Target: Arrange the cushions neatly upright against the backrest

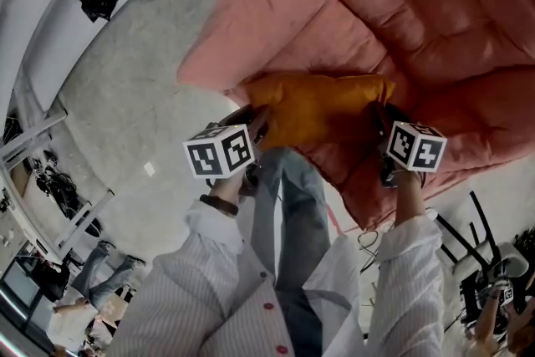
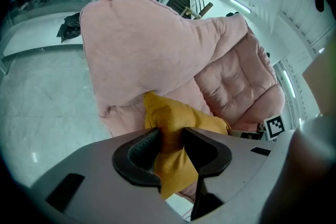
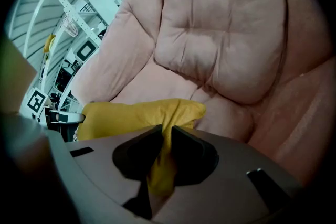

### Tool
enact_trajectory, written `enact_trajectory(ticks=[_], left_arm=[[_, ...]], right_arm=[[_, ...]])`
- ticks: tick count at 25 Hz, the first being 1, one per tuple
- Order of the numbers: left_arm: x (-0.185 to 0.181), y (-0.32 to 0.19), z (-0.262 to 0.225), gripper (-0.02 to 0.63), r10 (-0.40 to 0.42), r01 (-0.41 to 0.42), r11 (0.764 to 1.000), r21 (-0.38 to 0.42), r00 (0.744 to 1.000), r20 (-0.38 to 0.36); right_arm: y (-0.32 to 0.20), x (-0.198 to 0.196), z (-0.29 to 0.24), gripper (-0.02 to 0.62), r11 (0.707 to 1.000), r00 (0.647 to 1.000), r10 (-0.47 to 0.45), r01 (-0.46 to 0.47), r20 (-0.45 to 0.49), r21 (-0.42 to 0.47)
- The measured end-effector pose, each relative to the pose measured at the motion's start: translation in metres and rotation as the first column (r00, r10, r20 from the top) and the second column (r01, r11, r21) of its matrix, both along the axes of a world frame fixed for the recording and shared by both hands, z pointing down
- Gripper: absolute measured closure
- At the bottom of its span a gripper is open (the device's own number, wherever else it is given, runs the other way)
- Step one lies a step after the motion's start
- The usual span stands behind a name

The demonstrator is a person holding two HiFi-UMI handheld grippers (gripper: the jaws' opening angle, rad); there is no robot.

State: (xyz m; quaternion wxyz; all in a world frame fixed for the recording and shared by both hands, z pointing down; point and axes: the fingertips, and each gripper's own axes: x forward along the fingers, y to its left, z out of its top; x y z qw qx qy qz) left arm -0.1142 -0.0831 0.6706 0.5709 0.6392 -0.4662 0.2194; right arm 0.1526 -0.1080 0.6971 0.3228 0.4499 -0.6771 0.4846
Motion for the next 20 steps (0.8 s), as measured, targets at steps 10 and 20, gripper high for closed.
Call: enact_trajectory(ticks=[10,20], left_arm=[[-0.009,-0.005,-0.028,0.466,0.022,-0.023,0.999,0.024,1.0,0.011],[0.011,-0.051,-0.09,0.465,0.173,-0.169,0.976,0.139,0.985,-0.017]], right_arm=[[0.003,-0.007,-0.037,0.54,0.995,0.997,0.063,-0.06,-0.041,0.083],[-0.006,0.015,-0.105,0.54,0.946,0.964,0.262,-0.245,-0.052,0.212]])
